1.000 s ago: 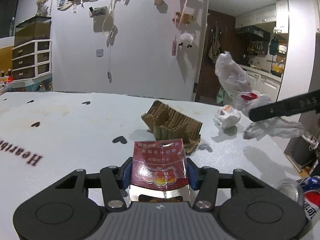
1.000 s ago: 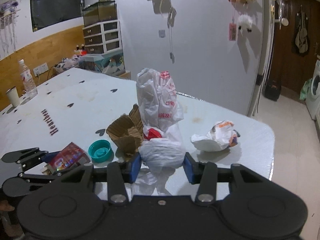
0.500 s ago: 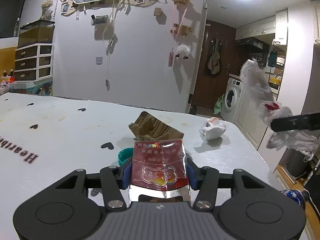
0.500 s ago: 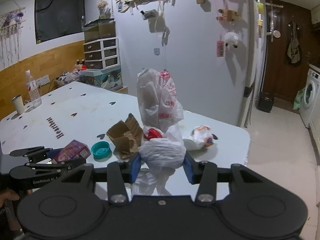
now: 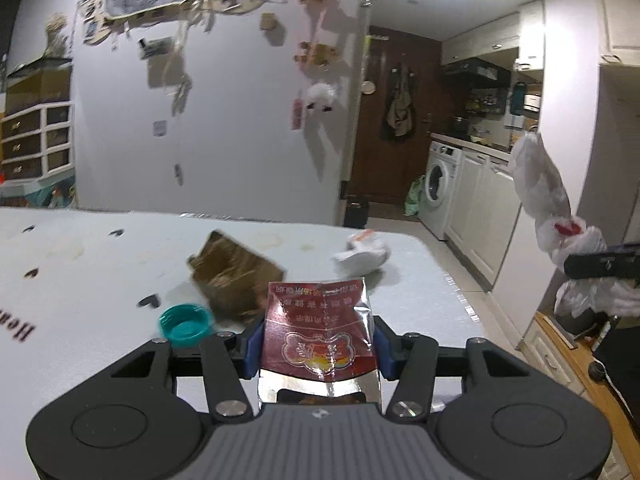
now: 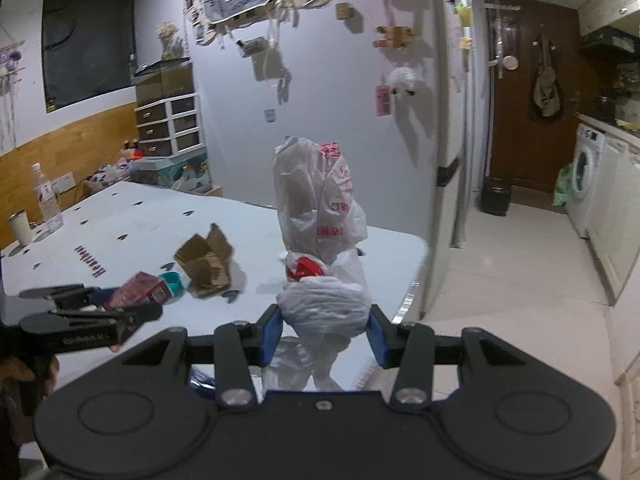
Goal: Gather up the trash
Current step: 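Lift the packet and white bags and carry them toward the bin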
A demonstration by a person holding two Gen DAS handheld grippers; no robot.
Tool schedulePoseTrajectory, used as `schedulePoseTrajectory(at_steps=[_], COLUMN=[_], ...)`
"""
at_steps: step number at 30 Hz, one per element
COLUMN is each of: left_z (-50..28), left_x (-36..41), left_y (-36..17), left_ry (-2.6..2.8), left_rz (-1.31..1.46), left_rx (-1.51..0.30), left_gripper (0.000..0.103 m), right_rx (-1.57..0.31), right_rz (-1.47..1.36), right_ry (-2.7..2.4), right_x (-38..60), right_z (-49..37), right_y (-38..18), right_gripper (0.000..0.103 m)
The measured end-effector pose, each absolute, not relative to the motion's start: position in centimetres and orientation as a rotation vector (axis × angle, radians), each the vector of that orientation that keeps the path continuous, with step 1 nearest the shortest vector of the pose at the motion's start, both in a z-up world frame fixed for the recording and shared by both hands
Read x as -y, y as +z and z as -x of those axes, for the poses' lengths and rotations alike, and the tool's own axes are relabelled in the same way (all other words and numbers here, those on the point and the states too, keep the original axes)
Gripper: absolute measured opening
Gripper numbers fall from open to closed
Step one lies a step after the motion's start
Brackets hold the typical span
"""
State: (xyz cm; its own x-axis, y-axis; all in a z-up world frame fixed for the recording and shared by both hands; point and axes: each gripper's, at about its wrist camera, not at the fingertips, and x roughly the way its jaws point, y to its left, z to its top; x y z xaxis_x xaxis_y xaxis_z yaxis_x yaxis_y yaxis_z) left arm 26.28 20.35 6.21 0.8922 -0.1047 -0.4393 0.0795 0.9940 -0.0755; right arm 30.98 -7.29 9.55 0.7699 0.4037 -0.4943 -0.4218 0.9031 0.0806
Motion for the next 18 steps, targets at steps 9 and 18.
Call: schedulePoseTrajectory(at_steps=[9, 18], left_z=[-24.7, -22.9], left_x=[-13.8, -7.4], left_y=[7.8, 8.4], left_ry=[-0.166, -0.228], left_rz=[0.011, -0.013], left_rx=[-0.456, -0.46], left_gripper=[0.054, 0.054], right_rx=[-0.514, -0.495], right_rz=[0.018, 0.011], right_ry=[0.355, 0.283], right_x=[13.4, 18.2], right_z=[-27.9, -24.7], right_y=[9.6, 9.7], right_gripper=[0.046, 0.046])
